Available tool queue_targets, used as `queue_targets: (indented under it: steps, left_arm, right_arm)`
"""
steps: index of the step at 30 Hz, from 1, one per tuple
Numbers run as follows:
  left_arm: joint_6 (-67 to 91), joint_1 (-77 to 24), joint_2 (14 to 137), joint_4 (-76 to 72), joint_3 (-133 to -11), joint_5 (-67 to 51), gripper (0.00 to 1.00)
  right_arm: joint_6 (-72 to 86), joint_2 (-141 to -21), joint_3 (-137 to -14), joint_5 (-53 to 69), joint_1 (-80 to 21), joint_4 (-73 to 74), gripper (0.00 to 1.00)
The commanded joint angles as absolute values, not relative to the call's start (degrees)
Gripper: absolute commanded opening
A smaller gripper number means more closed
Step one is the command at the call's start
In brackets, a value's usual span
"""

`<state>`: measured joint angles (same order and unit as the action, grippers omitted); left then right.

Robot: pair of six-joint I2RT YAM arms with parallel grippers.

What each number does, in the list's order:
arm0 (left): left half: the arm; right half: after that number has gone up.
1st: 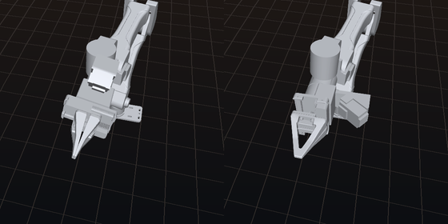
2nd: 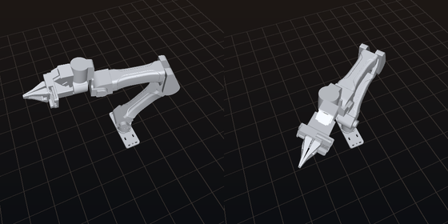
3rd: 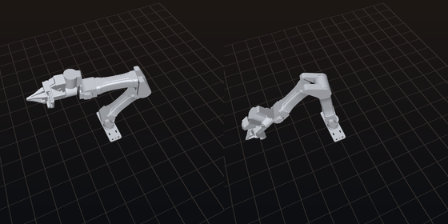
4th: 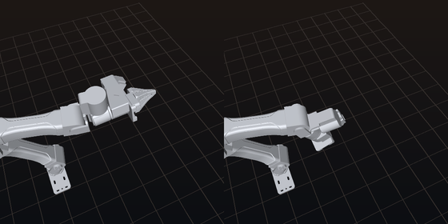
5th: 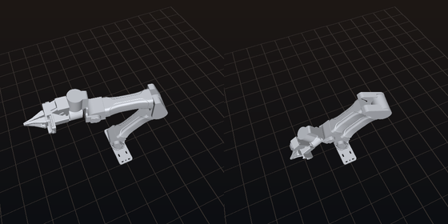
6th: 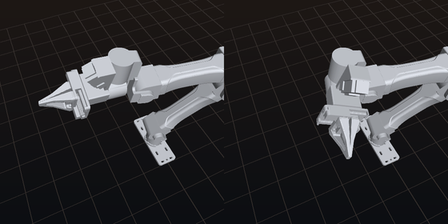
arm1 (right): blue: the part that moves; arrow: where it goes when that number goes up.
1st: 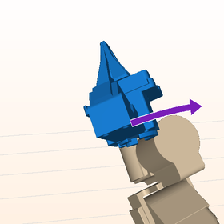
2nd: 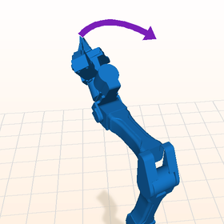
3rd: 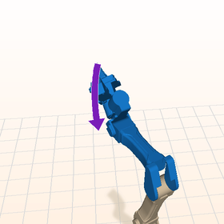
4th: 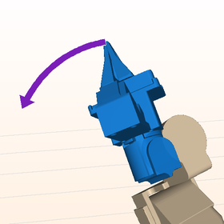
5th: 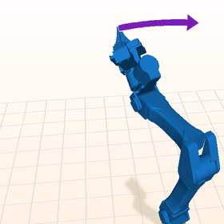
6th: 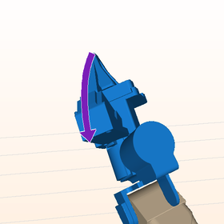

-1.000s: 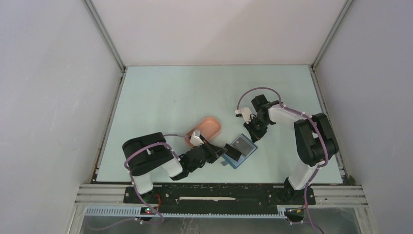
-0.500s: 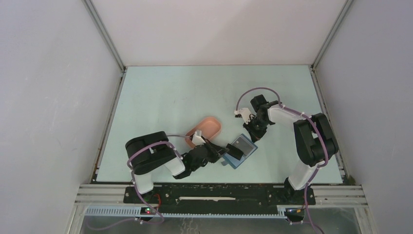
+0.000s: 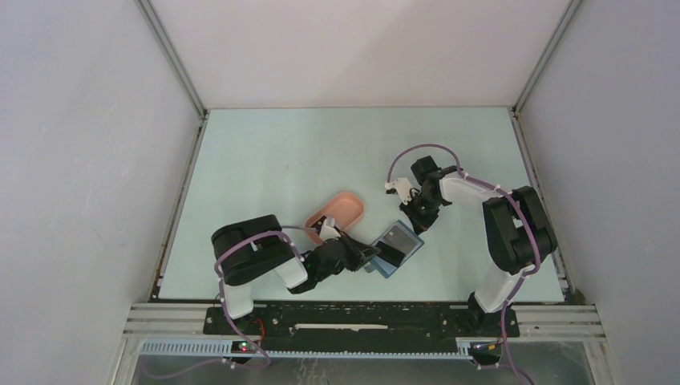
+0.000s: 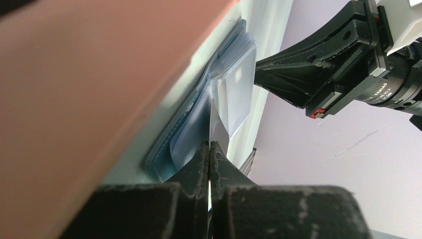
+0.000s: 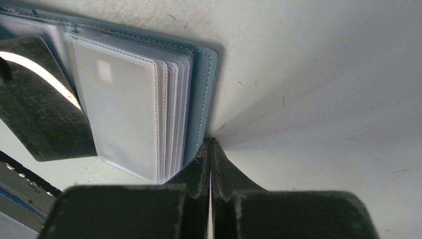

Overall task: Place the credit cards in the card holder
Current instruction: Insert the credit card into the card holder.

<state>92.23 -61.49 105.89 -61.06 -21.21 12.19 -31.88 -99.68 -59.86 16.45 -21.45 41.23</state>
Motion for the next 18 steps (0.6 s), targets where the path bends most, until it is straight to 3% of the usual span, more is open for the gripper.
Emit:
queue_targets:
  steps: [1, 18]
  left_arm:
    - [93.0, -61.4, 107.7, -58.5, -24.4, 10.7, 0.0]
    - [88.6, -60.4, 108.4, -57.0, -26.0, 10.7, 0.0]
  right_arm:
    - [-32.5, -100.9, -59.5, 18.0, -22.9, 42.9, 0.01]
    - [-32.7, -101.1, -59.5, 17.8, -23.6, 43.0, 0.0]
